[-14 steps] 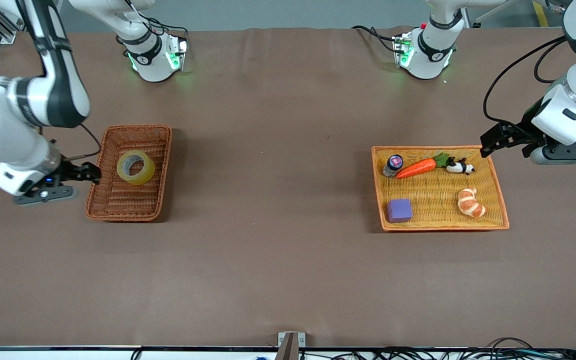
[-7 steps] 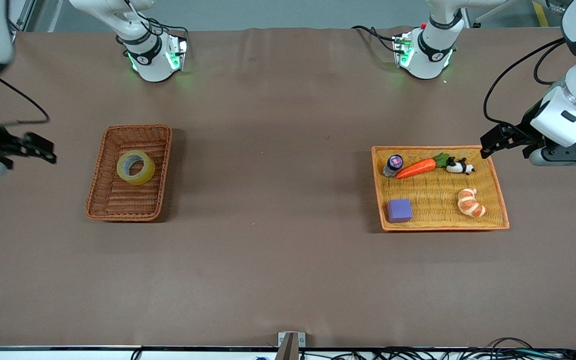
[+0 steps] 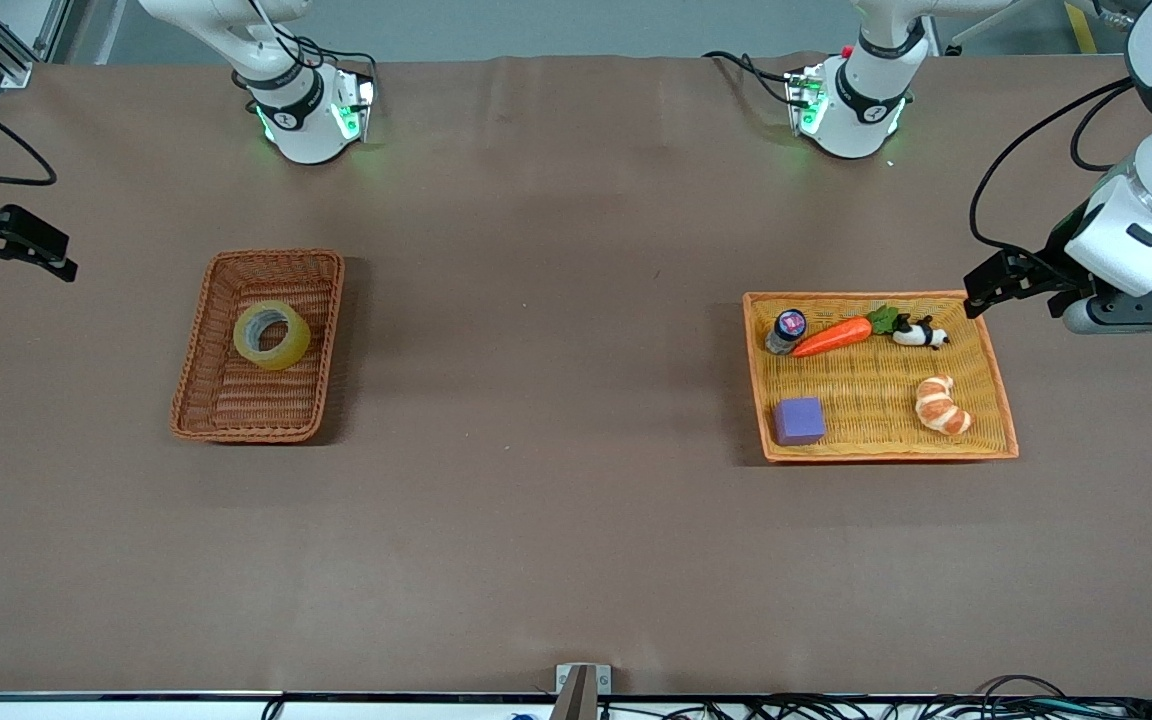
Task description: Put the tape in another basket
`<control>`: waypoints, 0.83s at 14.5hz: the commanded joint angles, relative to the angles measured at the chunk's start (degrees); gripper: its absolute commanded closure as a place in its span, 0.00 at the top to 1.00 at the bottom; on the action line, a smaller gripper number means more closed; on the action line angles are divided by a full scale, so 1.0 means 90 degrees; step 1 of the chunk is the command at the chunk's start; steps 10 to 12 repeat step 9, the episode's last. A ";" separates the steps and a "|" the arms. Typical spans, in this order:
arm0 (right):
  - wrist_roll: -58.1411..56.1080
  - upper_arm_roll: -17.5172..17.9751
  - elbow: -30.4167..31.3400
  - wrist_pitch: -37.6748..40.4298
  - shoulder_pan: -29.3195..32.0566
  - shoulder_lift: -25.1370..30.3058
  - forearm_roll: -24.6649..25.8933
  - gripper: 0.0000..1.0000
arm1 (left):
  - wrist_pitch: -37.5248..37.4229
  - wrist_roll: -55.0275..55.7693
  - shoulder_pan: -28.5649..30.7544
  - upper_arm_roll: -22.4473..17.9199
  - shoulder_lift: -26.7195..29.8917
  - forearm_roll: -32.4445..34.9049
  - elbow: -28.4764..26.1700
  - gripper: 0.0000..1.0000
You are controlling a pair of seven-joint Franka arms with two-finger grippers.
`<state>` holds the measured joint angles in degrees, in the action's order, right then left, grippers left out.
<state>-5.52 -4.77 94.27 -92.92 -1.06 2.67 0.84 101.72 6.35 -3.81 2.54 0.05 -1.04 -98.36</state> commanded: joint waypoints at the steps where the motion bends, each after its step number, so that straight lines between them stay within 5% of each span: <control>1: 0.0193 0.0177 0.0276 -0.0075 0.0020 0.0250 -0.0054 1.00 | -0.0004 -0.0012 -0.0006 -0.0028 -0.0044 0.0116 0.0098 1.00; 12: 0.0193 0.0198 0.0248 -0.0076 -0.0038 0.0231 -0.0054 1.00 | 0.0016 -0.0159 -0.0006 -0.0019 -0.0034 0.0125 0.0098 0.99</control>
